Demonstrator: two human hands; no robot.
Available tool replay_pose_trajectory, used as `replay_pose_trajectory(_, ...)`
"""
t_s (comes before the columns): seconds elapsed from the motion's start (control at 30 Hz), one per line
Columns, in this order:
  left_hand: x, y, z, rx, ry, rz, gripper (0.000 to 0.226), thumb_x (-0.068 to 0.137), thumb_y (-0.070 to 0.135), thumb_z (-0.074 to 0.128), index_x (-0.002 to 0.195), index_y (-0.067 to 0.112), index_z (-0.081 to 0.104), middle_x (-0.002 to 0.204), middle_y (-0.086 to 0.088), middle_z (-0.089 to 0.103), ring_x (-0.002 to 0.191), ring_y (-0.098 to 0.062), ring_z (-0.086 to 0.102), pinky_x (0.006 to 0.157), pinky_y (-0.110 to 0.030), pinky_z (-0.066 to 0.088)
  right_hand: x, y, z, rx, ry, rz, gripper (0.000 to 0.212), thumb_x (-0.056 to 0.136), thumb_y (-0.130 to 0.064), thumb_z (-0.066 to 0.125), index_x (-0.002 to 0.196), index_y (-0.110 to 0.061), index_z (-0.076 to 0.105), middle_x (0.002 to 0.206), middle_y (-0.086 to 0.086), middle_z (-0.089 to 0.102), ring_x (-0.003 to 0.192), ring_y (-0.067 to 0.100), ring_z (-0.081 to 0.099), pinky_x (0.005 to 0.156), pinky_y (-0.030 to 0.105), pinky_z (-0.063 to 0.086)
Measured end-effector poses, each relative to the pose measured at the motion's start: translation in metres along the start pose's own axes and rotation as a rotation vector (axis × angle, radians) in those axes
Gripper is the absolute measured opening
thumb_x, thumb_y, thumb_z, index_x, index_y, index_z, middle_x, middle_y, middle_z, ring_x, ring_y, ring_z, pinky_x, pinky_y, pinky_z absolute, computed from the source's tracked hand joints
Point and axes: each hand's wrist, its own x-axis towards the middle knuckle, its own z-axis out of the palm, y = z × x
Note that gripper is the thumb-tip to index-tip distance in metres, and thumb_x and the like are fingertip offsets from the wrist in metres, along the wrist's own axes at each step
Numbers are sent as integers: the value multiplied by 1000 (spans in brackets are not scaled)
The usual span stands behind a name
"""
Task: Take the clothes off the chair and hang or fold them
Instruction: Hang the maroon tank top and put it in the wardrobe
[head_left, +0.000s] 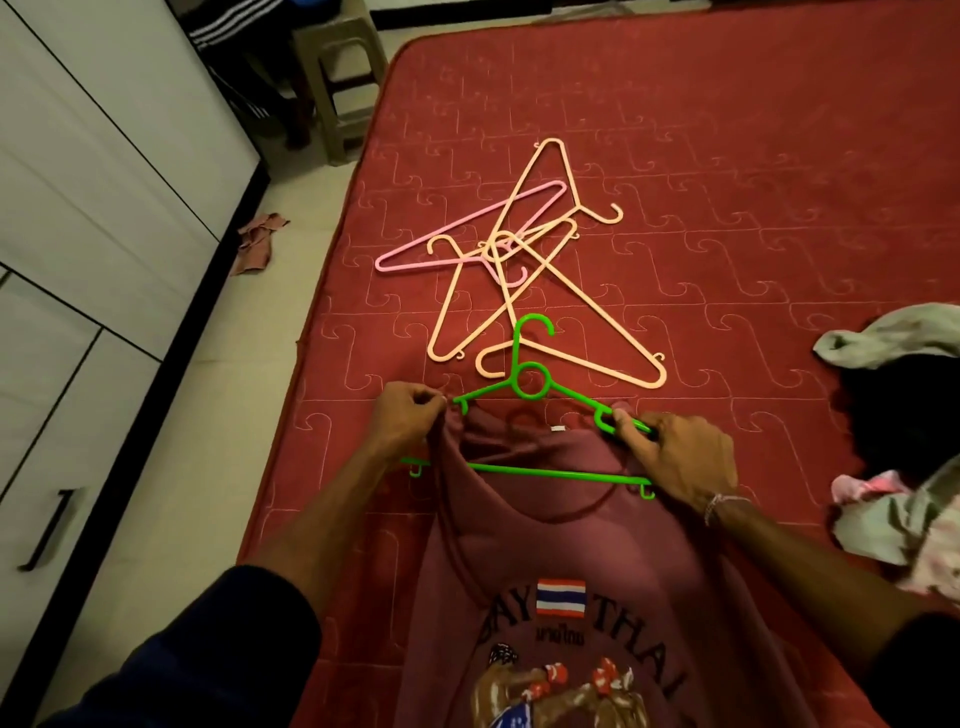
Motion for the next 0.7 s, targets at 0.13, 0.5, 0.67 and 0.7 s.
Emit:
replay_pose_trajectory(0.13,0,-2,-14,222,-12,130,17,88,20,72,104,18,77,93,2,74,82,-15,69,76,-41,61,0,-12,2,5,34,-23,61,93,-77,28,99,-39,76,54,-1,59,54,23,61,46,23,28)
replay_pose_trajectory(0.5,0,-2,-16,-20,60,-36,26,88,27,72,104,13,57,77,-11,70,56,-25,68,54,-39,59,4,-14,-1,97,90,68,59,94,-72,39,77,-27,72,43,-3,46,42,13,42,45,20,26)
replay_pose_trajectory(0.67,-9,8,-17,193,251,94,34,84,31,71,110,13,59,84,-1,67,76,-22,66,69,-40,58,9,-14,-3,110,92,97,67,94,-75,32,62,-23,59,43,-2,44,45,20,49,45,23,33)
replay_pose_trajectory(0.7,-13,15,-15,253,322,151,34,84,30,71,110,12,60,84,1,65,76,-21,64,67,-36,55,10,-16,-4,122,77,89,64,93,-74,33,59,-23,52,44,-2,44,47,24,52,46,25,32)
